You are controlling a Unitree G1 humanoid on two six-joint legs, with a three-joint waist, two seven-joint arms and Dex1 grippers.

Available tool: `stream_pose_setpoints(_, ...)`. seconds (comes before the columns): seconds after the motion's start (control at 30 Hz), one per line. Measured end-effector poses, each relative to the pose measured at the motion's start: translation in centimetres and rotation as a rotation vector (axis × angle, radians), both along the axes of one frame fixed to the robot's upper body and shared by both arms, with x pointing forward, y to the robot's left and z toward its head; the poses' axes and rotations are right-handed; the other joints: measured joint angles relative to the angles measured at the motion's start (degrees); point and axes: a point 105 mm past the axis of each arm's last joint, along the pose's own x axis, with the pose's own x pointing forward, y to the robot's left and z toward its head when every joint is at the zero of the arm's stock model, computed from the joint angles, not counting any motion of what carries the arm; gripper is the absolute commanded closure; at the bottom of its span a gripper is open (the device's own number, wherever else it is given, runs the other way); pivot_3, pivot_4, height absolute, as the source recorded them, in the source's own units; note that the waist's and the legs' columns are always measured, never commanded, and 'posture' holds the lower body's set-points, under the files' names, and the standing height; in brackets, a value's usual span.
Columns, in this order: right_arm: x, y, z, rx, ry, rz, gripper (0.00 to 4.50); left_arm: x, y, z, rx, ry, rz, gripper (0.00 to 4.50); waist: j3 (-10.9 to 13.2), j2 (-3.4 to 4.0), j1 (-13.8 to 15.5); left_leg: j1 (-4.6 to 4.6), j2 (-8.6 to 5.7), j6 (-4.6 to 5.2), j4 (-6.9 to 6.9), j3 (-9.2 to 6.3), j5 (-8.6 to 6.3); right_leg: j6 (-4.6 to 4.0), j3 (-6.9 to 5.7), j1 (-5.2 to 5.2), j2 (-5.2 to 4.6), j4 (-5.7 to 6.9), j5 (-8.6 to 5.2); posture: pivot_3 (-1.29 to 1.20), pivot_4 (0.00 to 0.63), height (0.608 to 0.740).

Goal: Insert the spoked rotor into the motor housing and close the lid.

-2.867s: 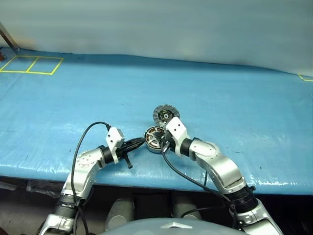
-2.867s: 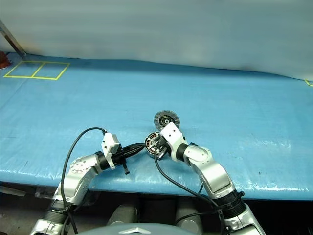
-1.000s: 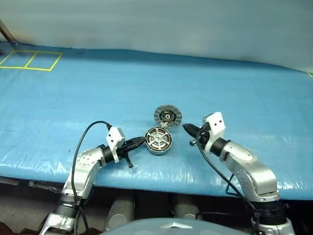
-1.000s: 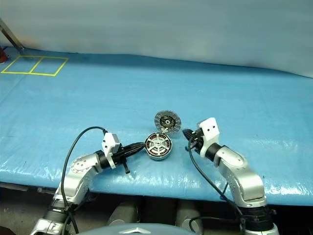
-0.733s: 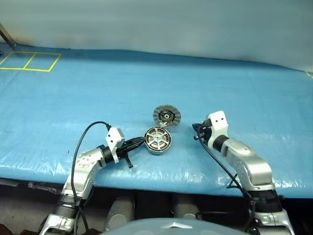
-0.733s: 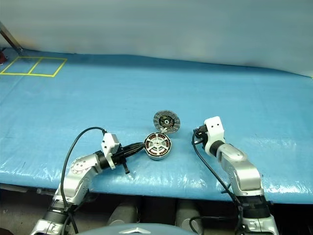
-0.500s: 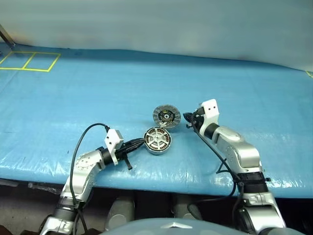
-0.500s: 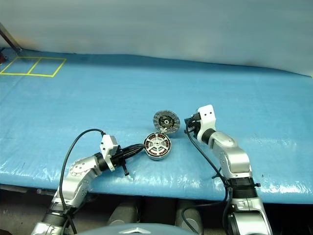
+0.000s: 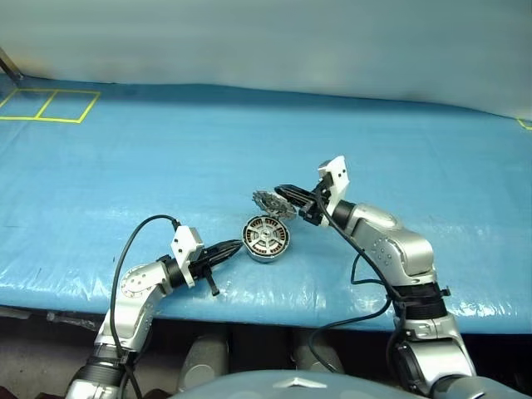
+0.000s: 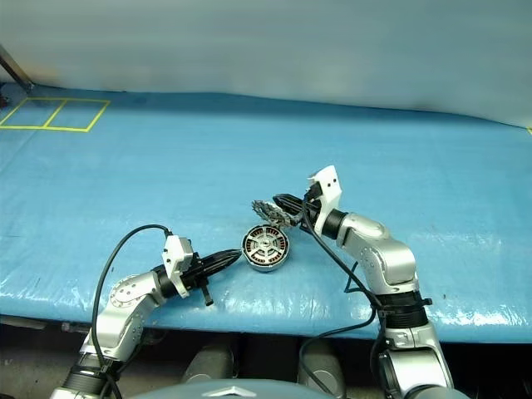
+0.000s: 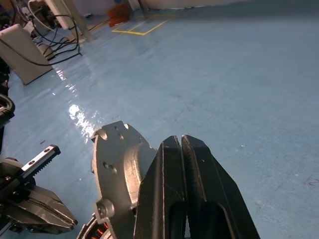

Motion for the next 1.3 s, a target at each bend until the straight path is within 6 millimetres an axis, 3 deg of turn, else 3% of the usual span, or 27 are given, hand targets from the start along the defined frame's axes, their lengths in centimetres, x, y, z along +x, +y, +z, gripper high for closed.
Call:
stream_pose_setpoints(0.3,-4.1,2.0,-3.6,-0.116,0.084,0.131,4.36,0.0,0.2,0.2,-0.014,-0.005,0.000,4.50,0.00,0.00,0.03,0.02,0.00,-0.02,0.07,0.00,0.01,0.00,0.01,0.02,0.00,0.03,0.00,0.00,0.150,0.740)
stream_pose_setpoints(0.7,-4.9,2.4,-5.0,-0.259,-0.007,0.132,4.36,0.1,0.5,0.3,0.001,-0.010,0.001,4.50,-0.09,-0.08,0.05,0.19,0.01,-0.04,0.08,0.00,0.02,0.00,0.01,0.17,0.01,0.05,0.00,0.00,0.150,0.740)
stream_pose_setpoints(0.83,-4.7,2.7,-5.1,-0.233,-0.023,0.098,4.36,0.1,0.6,0.3,0.004,-0.010,0.002,4.50,-0.18,-0.21,0.03,0.32,0.05,-0.04,0.08,0.01,0.02,0.00,0.02,0.27,0.03,0.07,0.00,0.00,0.150,0.740)
stream_pose_setpoints(0.93,-4.6,2.7,-5.0,-0.191,-0.026,0.075,3.74,0.1,0.7,0.3,0.007,-0.014,0.006,4.50,-0.18,-0.21,0.07,0.32,0.05,-0.05,0.08,0.01,0.04,0.00,0.03,0.28,0.03,0.07,0.00,0.00,0.150,0.740)
stream_pose_setpoints(1.3,-4.4,2.7,-5.3,-0.207,-0.046,0.025,0.09,0.3,0.9,0.2,0.030,-0.025,0.021,4.50,-0.17,-0.20,0.12,0.30,0.05,-0.06,0.07,0.01,0.04,-0.01,0.04,0.23,0.04,0.09,0.00,0.00,0.150,0.740)
